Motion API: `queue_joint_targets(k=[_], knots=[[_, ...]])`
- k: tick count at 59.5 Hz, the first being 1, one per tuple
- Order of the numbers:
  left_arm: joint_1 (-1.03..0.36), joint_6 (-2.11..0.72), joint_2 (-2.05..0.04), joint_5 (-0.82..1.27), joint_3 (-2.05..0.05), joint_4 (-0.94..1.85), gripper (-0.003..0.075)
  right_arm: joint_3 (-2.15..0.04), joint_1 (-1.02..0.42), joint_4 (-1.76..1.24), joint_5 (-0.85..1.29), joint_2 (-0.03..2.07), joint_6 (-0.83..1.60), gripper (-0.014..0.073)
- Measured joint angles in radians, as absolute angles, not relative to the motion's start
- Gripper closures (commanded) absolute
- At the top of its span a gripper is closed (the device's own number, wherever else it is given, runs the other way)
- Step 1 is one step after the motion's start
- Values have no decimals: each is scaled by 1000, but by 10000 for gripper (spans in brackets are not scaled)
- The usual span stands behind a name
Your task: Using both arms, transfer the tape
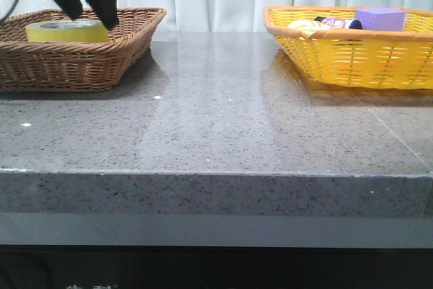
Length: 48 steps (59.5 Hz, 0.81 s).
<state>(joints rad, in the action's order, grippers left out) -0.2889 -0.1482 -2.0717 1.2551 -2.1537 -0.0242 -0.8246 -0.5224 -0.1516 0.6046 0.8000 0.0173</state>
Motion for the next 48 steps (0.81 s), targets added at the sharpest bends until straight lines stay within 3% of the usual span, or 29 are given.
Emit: queue_joint_targets(k=[22, 48], knots=[[-294, -132, -1734, 1257, -2034, 79, 279, -825, -522, -152, 605, 800, 17, 139], [-529, -130, -1254, 1166, -1443, 63, 279, -825, -522, -152, 605, 800, 17, 139]])
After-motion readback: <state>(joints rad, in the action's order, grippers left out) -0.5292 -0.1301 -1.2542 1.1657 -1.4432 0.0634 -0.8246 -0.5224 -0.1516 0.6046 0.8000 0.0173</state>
